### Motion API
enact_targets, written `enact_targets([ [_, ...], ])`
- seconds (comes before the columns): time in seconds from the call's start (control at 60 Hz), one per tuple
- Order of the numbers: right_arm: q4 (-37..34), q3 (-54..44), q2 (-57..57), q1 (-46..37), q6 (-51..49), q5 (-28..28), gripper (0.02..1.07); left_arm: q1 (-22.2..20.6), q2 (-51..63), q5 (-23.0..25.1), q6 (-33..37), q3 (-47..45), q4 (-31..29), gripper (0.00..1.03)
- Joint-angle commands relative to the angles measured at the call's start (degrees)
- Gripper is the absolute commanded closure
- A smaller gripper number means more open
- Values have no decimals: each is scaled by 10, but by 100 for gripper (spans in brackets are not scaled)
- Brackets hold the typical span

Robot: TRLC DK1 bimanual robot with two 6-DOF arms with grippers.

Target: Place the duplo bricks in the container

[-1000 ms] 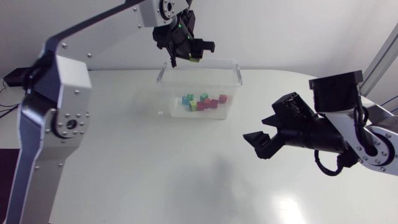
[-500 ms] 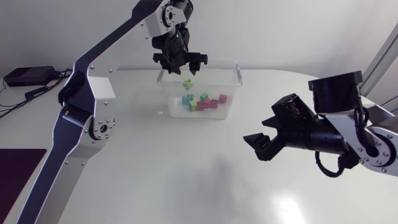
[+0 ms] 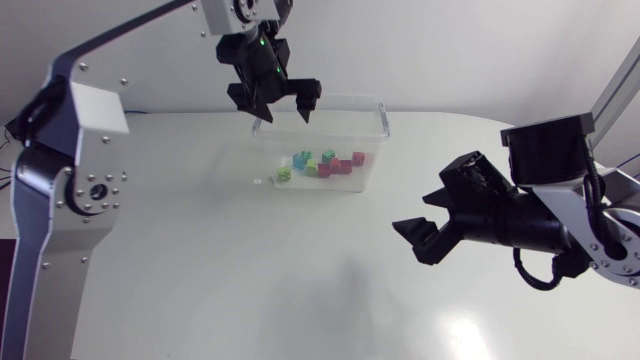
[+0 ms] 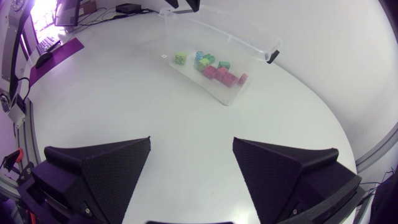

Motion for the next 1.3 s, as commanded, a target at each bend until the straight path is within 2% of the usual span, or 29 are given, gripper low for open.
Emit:
enact_targets([
  [0.0,-12,1,-13,7,0,5,11,-5,-67,2,-13,-38,0,4],
  [0.2,-35,-4,-45,8,0,15,11,-19,-166,-12,-8,-145,27,4],
  [0.55,-41,-20,-114,-19,6,49,11,-16,-323,-44,8,-368,92,4],
  [0.883,-35,-37,-178,-50,12,110,11,12,-452,-61,35,-548,162,4],
  [1.033,-35,-43,-202,-65,16,144,11,19,-526,-93,44,-628,189,4],
  [1.083,-35,-44,-210,-71,16,148,9,28,-547,-94,48,-648,202,4],
  [1.1,-35,-47,-222,-81,16,148,9,35,-574,-102,56,-673,229,4],
  [1.15,-34,-50,-235,-90,14,148,9,41,-596,-115,65,-690,249,4],
  [1.283,-32,-64,-269,-106,2,148,7,66,-639,-121,92,-714,258,4],
])
